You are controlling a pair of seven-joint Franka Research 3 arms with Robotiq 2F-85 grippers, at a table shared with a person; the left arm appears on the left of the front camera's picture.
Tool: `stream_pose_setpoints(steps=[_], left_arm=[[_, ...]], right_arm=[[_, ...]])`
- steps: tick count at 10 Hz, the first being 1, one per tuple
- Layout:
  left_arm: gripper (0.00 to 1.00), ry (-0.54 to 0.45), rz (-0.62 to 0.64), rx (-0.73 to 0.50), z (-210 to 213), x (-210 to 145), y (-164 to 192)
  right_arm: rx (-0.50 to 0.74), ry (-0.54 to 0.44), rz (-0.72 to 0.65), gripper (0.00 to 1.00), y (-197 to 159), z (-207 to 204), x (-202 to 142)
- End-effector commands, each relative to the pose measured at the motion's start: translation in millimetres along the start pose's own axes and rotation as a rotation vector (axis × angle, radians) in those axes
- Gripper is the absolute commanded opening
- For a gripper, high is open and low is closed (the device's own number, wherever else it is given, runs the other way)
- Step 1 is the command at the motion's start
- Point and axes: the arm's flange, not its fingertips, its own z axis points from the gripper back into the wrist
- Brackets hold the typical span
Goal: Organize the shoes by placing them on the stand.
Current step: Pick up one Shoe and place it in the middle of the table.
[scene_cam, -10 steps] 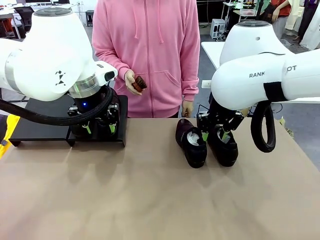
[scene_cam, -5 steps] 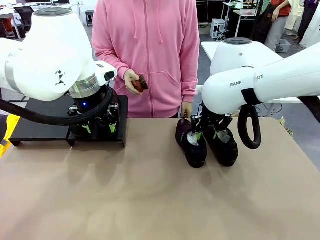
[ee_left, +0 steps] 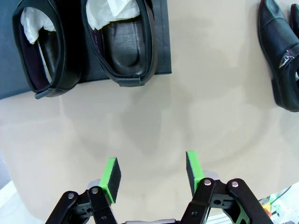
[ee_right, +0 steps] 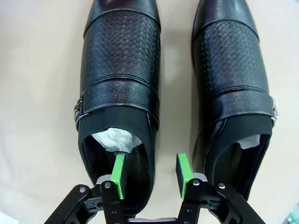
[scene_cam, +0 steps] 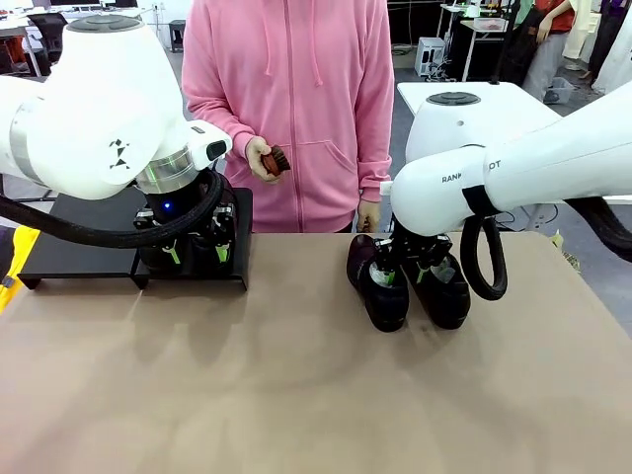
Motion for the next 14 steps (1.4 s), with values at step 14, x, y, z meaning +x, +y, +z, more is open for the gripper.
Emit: stream_pose_setpoints(steps=[14], left_arm=[[0.74,-0.001,-0.001,0.0,1,1,1]], right_arm=[[0.239,0.123,-0.059,0.0,56,75,-110]])
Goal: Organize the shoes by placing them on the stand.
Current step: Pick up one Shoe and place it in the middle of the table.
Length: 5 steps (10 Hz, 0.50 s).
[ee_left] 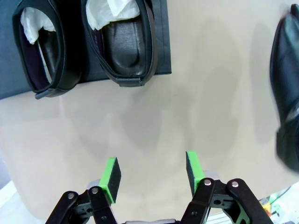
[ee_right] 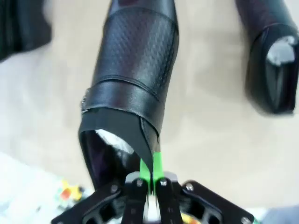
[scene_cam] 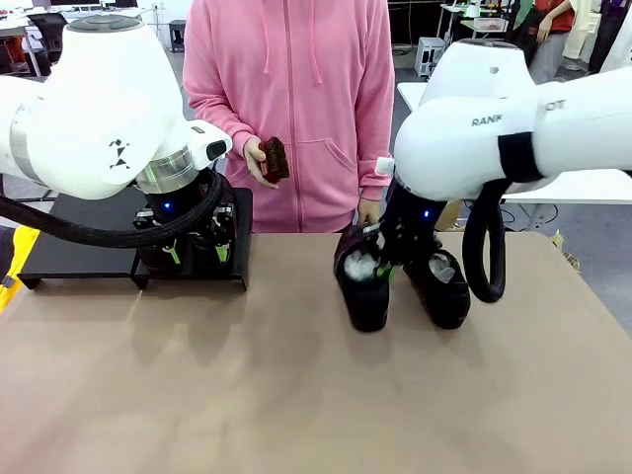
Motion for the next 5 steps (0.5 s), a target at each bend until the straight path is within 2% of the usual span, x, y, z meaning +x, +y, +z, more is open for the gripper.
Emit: stream_pose_setpoints(steps=[1,3,5], left_arm=[[0.74,-0.002,-0.001,0.0,1,1,1],[0.74,-0.002,-0.001,0.0,1,1,1],[0.74,-0.002,-0.001,0.0,1,1,1]], right_arm=[[0.059,0.122,0.002,0.0,9,-22,-40],[0.104,0.212,0.013,0.0,16,-45,-65],[0.082,0.234,-0.015,0.0,21,-49,-76]])
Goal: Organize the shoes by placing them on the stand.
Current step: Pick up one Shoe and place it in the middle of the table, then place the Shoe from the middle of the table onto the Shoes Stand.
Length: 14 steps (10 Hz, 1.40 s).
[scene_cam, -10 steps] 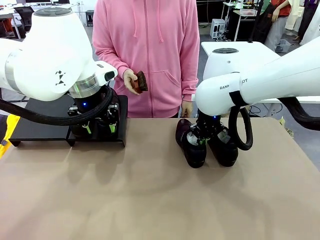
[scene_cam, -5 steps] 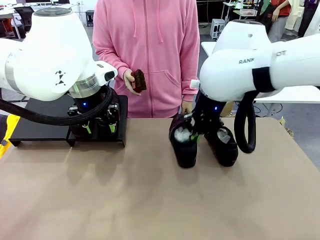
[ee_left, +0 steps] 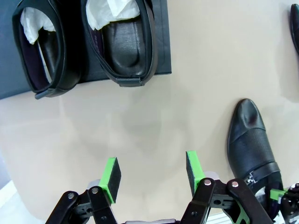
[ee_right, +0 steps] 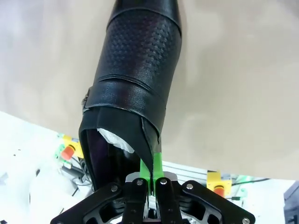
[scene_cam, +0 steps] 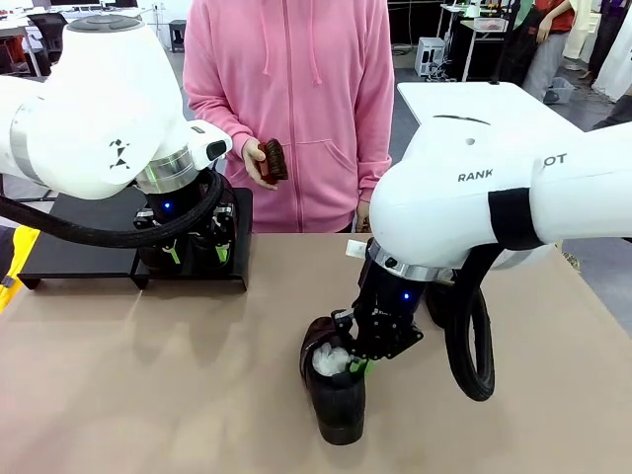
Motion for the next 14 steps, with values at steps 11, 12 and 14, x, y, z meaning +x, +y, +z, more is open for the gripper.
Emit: stream_pose_setpoints(steps=[11,12,14], left_arm=[[0.74,-0.002,-0.001,0.0,1,1,1],[0.74,-0.002,-0.001,0.0,1,1,1],[0.74,-0.002,-0.001,0.0,1,1,1]], right_arm=[[0.019,0.065,-0.005,1.0,5,11,5],[0.019,0.065,-0.005,1.0,5,11,5],[0.019,0.065,-0.005,1.0,5,11,5]])
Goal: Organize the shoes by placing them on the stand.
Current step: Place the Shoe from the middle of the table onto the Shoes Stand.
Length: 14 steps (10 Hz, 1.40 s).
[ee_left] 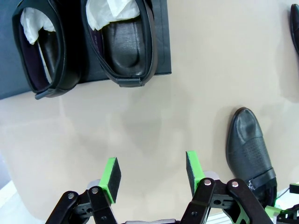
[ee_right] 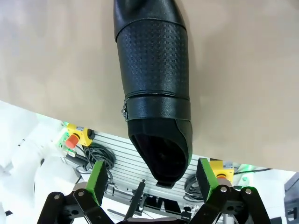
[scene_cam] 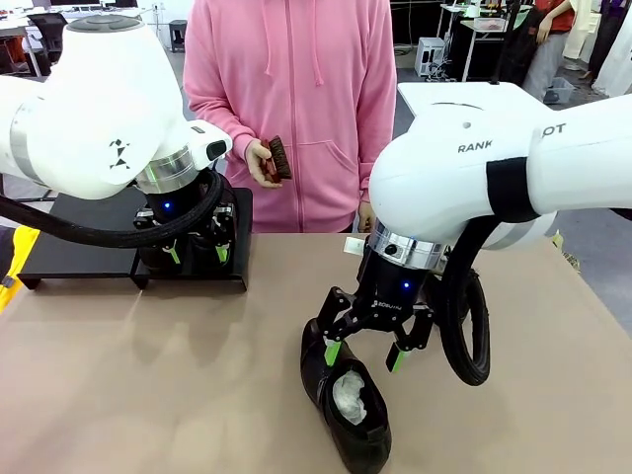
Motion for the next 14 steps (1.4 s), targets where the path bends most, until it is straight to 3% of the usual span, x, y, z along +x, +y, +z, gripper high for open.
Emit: stream_pose_setpoints(steps=[1,6,7,9,10,12,14], left_arm=[[0.74,-0.001,-0.001,0.0,1,1,1],[0.74,-0.001,-0.001,0.0,1,1,1],[0.74,0.0,0.0,0.0,0,0,0],[0.74,-0.027,-0.073,-0.017,-9,-28,-70],[0.74,-0.063,-0.012,-0.016,-6,-51,-109],[0.74,-0.005,0.097,-0.102,4,-75,-156],[0.74,-0.009,0.084,-0.118,9,-86,-196]], right_arm=[[0.006,-0.004,-0.004,1.0,1,1,1],[0.0,0.001,-0.001,1.0,0,0,0],[-0.029,-0.052,-0.041,1.0,-11,20,-9],[-0.024,-0.205,-0.227,1.0,-62,70,-16],[0.001,-0.255,-0.344,1.0,-91,91,-17],[0.017,-0.328,-0.52,1.0,-138,122,-20],[0.03,-0.389,-0.691,1.0,-181,139,-13]])
